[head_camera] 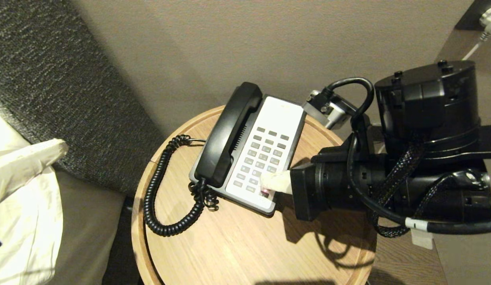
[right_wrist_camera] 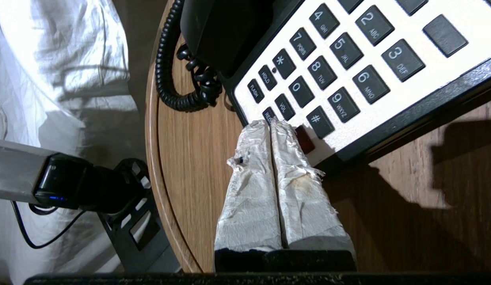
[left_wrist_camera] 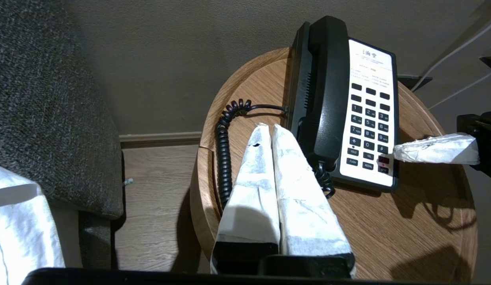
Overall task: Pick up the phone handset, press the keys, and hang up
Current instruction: End the call using the dial pad
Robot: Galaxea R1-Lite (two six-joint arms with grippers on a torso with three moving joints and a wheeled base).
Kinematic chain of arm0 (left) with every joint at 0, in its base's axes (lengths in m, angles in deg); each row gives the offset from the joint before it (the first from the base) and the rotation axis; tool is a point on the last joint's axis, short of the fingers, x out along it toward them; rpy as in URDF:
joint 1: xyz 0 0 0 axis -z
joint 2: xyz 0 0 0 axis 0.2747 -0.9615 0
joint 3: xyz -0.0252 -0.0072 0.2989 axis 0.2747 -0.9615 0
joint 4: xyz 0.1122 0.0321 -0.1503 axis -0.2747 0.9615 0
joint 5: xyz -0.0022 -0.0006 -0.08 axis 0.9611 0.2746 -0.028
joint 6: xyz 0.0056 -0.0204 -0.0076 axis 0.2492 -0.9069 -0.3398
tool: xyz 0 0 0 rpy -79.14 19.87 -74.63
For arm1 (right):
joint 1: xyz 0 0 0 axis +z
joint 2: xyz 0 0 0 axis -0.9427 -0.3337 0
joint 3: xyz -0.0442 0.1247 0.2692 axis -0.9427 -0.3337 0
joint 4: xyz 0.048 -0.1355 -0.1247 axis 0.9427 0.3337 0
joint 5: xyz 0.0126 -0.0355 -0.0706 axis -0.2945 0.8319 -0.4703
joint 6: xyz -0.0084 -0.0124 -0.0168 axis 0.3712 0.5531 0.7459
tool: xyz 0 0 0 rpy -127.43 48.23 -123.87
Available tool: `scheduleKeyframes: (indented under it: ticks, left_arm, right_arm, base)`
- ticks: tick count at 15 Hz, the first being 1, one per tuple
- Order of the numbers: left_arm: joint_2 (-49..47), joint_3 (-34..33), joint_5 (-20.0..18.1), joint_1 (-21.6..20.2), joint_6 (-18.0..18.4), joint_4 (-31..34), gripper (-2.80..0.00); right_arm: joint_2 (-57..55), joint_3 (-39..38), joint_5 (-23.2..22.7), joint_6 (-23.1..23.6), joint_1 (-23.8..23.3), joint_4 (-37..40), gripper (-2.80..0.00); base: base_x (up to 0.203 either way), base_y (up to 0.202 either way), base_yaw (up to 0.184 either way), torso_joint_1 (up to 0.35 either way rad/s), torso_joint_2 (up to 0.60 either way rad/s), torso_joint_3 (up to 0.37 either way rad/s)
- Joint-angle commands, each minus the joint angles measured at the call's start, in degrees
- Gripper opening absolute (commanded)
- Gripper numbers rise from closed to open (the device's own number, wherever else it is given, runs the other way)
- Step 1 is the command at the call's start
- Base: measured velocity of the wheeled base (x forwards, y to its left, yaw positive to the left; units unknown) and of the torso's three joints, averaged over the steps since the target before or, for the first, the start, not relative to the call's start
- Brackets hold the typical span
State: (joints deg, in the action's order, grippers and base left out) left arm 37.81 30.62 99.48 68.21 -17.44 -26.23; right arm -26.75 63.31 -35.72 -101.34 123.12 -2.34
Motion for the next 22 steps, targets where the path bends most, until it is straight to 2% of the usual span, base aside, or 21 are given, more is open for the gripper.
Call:
scheduleKeyframes:
  ticks: [1,22]
  left_arm:
    - [-0.02,-0.08,0.18,0.03,-0.05,-0.03,-2.80]
    - [0.95,-0.43,0.09,-0.05,-0.13,-0.20,-2.80]
  right_arm:
    - [0.05,-0.73,0.24,0.10,0.03,0.51,-2.80]
    - [-2.59,-3.16,1.57,2.03,-0.41,-0.23,-2.80]
  base:
    - [0.000,0.000,0.000,0.000,0.00,0.000]
    - [0.000,0.000,0.000,0.000,0.00,0.000]
